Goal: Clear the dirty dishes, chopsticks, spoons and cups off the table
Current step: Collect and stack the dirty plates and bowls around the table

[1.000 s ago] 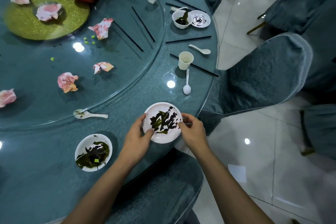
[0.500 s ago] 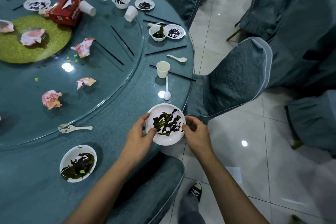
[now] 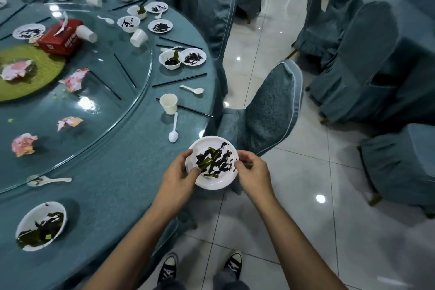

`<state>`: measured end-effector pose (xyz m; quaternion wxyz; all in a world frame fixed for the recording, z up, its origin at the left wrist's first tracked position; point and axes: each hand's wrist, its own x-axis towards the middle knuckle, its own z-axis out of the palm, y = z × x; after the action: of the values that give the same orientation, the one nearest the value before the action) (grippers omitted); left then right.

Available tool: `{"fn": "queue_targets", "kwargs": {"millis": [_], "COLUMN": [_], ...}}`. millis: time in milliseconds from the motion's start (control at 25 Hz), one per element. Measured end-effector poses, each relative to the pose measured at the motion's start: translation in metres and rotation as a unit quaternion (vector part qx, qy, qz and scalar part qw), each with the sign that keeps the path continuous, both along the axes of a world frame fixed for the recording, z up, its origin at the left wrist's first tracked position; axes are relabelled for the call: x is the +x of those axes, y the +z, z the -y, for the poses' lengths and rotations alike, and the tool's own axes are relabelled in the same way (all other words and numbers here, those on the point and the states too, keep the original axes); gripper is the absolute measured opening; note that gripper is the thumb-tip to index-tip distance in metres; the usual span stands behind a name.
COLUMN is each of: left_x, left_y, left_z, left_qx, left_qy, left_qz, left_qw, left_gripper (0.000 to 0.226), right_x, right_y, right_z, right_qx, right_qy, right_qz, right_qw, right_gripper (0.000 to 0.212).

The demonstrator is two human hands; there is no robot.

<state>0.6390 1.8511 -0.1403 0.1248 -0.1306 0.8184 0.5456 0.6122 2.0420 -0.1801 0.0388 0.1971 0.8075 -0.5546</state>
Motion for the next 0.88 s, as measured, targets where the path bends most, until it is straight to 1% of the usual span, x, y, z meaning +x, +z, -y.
{"fn": "queue_targets", "kwargs": {"millis": [80, 240, 520, 720, 880], "left_x": [-0.004, -0.016, -0.049, -0.087, -0.131], "left_y": [0.005, 0.006, 0.015, 0.009, 0.004], "left_z": [-0.027, -0.071, -0.122, -0.141, -0.161], "left_qx": [0.001, 0.012, 0.017, 0.024, 0.029], "left_qy": [-0.003, 0.001, -0.025, -0.009, -0.005], "left_qz": [-0.007, -0.023, -0.042, -0.048, -0.050], "left_qw": [1.000, 1.000, 0.999, 0.999, 0.998], "left_gripper": [0.048, 0.063, 0.044, 0.042, 0.042], "right_x": [-0.002, -0.011, -0.041, -0.079, -0.126], "right_y": [0.006, 0.018, 0.024, 0.023, 0.028], "right_z": [-0.028, -0.073, -0.127, -0.148, -0.167], "right_qx": [0.000, -0.022, -0.042, -0.042, -0.017], "right_qy": [-0.006, -0.027, -0.050, -0.035, -0.019], "right_qz": [-0.004, -0.019, -0.028, -0.017, -0.027], "right_qw": [1.000, 0.999, 0.998, 0.998, 0.999], "right_gripper": [0.025, 0.025, 0.021, 0.021, 0.019]}}
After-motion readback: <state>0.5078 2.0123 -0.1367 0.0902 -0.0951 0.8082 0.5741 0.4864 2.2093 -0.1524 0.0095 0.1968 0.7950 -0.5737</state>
